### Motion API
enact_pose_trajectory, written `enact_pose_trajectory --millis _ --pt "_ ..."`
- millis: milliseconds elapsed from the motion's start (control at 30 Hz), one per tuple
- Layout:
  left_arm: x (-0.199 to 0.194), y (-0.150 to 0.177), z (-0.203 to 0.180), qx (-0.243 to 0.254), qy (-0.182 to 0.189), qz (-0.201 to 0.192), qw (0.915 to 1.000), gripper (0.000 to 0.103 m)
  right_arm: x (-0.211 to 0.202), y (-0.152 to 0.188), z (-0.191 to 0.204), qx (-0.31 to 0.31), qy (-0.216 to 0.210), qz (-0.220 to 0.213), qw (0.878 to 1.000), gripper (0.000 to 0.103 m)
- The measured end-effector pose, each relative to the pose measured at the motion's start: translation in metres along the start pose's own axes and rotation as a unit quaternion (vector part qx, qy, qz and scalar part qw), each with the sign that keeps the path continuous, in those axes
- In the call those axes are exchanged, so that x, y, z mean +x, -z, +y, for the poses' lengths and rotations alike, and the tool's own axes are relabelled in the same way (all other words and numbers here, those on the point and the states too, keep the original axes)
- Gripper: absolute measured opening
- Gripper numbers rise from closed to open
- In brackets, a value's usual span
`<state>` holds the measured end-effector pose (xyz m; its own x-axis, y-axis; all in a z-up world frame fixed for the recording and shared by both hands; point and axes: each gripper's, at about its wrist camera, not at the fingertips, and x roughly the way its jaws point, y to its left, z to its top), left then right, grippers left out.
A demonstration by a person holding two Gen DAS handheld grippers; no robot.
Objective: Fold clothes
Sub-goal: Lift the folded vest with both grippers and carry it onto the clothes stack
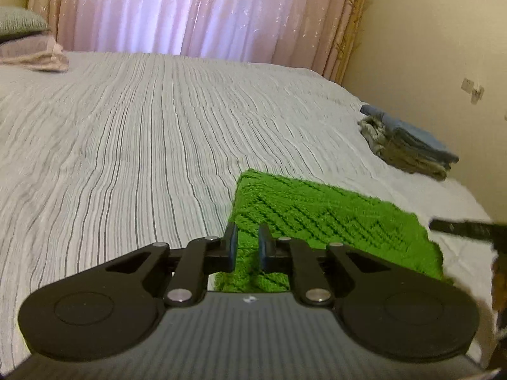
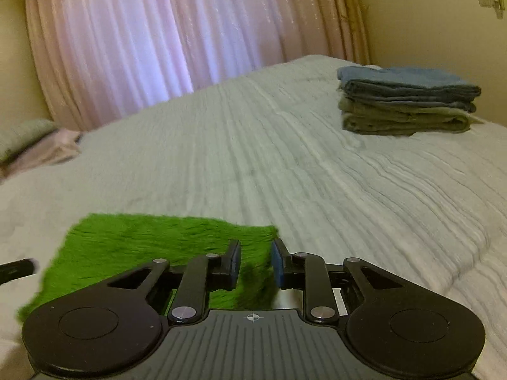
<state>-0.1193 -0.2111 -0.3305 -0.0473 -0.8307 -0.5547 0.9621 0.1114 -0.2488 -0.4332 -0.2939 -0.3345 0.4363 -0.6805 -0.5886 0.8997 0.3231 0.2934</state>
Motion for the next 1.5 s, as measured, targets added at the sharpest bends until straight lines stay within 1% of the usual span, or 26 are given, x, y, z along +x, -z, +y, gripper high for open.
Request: enact_pose_trajectory --millis 33,67,100,133,167,233,267,333,367,433,467,500,533,633,700,733,767,867,933,1067,1100,1200,1233,1300,1400,1500 --pt "0.001 -0.001 0.004 -0.011 0.004 0.004 0.9999 0.011 -0.006 0.000 -0.001 0.008 -0.007 0.000 1.000 0.025" --pt "0.002 0.000 0.010 -0.031 0.008 0.011 0.9994 0.011 -0.012 0.000 -0.002 0.016 -0.013 0.001 1.000 0.031" --pt "0.002 0.000 0.017 -0.052 0.012 0.018 0.9984 0.014 -0.017 0.001 -0.005 0.027 -0.021 0.004 0.999 0.060" --pt "0.003 0.001 0.024 -0.072 0.015 0.026 0.9970 0.024 -0.019 0.005 -0.012 0.044 -0.032 0.012 0.998 0.077" --pt "0.004 0.001 0.032 -0.092 0.014 0.034 0.9951 0.028 -0.021 0.009 -0.020 0.062 -0.043 0.017 0.997 0.083" --pt "0.005 0.001 0.044 -0.109 0.024 0.042 0.9929 0.030 -0.022 0.013 -0.037 0.093 -0.065 0.029 0.993 0.083" --pt "0.006 0.000 0.050 -0.116 0.036 0.047 0.9915 0.032 -0.022 0.015 -0.047 0.113 -0.078 0.036 0.990 0.083" --pt "0.009 -0.002 0.062 -0.139 0.069 0.058 0.9862 0.046 -0.017 0.018 -0.070 0.171 -0.109 0.049 0.978 0.083" --pt "0.012 -0.003 0.068 -0.154 0.088 0.064 0.9821 0.049 -0.014 0.018 -0.079 0.195 -0.126 0.054 0.971 0.083" --pt "0.022 -0.004 0.079 -0.189 0.126 0.079 0.9708 0.050 -0.007 0.017 -0.093 0.230 -0.161 0.060 0.958 0.083" --pt "0.027 -0.004 0.084 -0.205 0.142 0.086 0.9645 0.050 -0.003 0.016 -0.097 0.240 -0.174 0.063 0.953 0.083" --pt "0.034 -0.004 0.089 -0.218 0.151 0.093 0.9598 0.050 0.001 0.014 -0.098 0.245 -0.182 0.066 0.950 0.083" --pt "0.039 -0.003 0.091 -0.228 0.155 0.099 0.9561 0.050 0.004 0.012 -0.098 0.248 -0.188 0.069 0.948 0.083" --pt "0.056 0.003 0.101 -0.250 0.169 0.122 0.9454 0.049 0.016 0.005 -0.096 0.241 -0.196 0.081 0.947 0.083" --pt "0.066 0.006 0.105 -0.265 0.182 0.136 0.9371 0.049 0.027 0.003 -0.098 0.246 -0.205 0.093 0.943 0.081" --pt "0.071 0.008 0.106 -0.271 0.189 0.142 0.9331 0.049 0.032 0.003 -0.098 0.251 -0.210 0.100 0.940 0.079" --pt "0.076 0.008 0.106 -0.273 0.191 0.146 0.9315 0.049 0.038 0.003 -0.098 0.255 -0.216 0.107 0.936 0.075" --pt "0.090 0.006 0.102 -0.269 0.203 0.158 0.9281 0.049 0.051 0.003 -0.101 0.269 -0.230 0.117 0.928 0.074" --pt "0.099 0.009 0.101 -0.265 0.209 0.168 0.9261 0.050 0.060 0.004 -0.103 0.278 -0.239 0.122 0.922 0.068" --pt "0.119 0.009 0.098 -0.275 0.230 0.185 0.9149 0.047 0.077 0.006 -0.106 0.289 -0.258 0.127 0.913 0.054" --pt "0.123 0.009 0.096 -0.275 0.237 0.187 0.9127 0.043 0.080 0.006 -0.107 0.289 -0.261 0.128 0.912 0.045" --pt "0.127 0.010 0.095 -0.281 0.243 0.186 0.9094 0.033 0.081 0.006 -0.107 0.294 -0.254 0.132 0.912 0.037" --pt "0.125 0.008 0.094 -0.277 0.242 0.183 0.9116 0.029 0.081 0.005 -0.107 0.297 -0.250 0.133 0.912 0.036" --pt "0.118 0.002 0.087 -0.263 0.234 0.178 0.9191 0.027 0.077 -0.001 -0.103 0.292 -0.235 0.138 0.917 0.033" --pt "0.106 -0.015 0.071 -0.254 0.202 0.183 0.9279 0.024 0.067 -0.019 -0.094 0.277 -0.211 0.149 0.925 0.030" --pt "0.099 -0.042 0.046 -0.241 0.187 0.196 0.9319 0.024 0.058 -0.045 -0.095 0.282 -0.203 0.166 0.923 0.030"
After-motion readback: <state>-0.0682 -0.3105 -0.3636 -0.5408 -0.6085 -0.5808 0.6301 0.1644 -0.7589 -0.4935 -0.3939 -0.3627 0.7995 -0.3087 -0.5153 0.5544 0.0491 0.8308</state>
